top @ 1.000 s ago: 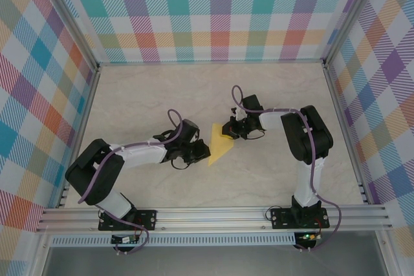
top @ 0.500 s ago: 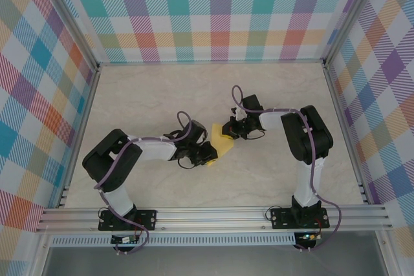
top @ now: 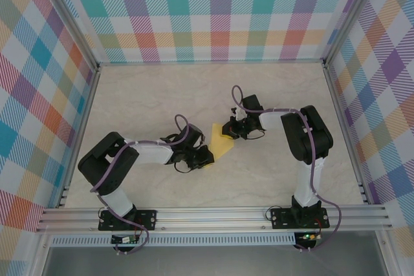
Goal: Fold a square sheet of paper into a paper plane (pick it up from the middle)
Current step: Fourth fold the wing at the center of the table.
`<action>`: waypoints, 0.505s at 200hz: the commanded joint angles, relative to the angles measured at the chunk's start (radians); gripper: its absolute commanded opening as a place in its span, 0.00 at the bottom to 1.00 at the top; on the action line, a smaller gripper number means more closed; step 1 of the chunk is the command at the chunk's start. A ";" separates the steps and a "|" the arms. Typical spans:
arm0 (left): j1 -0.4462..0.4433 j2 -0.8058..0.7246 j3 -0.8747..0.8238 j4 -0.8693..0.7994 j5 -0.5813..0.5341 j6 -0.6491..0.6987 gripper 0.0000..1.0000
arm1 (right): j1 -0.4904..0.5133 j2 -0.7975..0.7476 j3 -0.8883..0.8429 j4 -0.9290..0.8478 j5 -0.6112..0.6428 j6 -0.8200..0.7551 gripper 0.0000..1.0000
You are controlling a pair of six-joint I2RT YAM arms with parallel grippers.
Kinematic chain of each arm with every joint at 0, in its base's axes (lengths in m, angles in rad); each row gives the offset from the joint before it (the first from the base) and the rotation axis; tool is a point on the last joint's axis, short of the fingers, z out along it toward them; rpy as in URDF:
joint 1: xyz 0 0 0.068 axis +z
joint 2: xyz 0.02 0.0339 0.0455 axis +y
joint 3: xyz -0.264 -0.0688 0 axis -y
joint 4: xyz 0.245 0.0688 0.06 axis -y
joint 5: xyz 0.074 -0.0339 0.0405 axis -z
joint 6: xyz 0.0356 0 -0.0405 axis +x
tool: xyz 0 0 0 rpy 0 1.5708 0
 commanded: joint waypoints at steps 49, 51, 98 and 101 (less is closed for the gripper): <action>-0.009 -0.130 -0.094 -0.216 -0.153 -0.018 0.11 | 0.001 0.089 -0.037 -0.093 0.169 -0.024 0.04; -0.010 -0.137 -0.096 -0.215 -0.155 -0.019 0.11 | 0.001 0.088 -0.037 -0.095 0.170 -0.026 0.04; 0.007 -0.250 -0.092 -0.208 -0.248 -0.013 0.14 | 0.015 0.066 0.003 -0.167 0.206 -0.123 0.05; 0.008 -0.250 -0.086 -0.208 -0.251 -0.009 0.14 | 0.014 0.065 0.006 -0.171 0.203 -0.130 0.05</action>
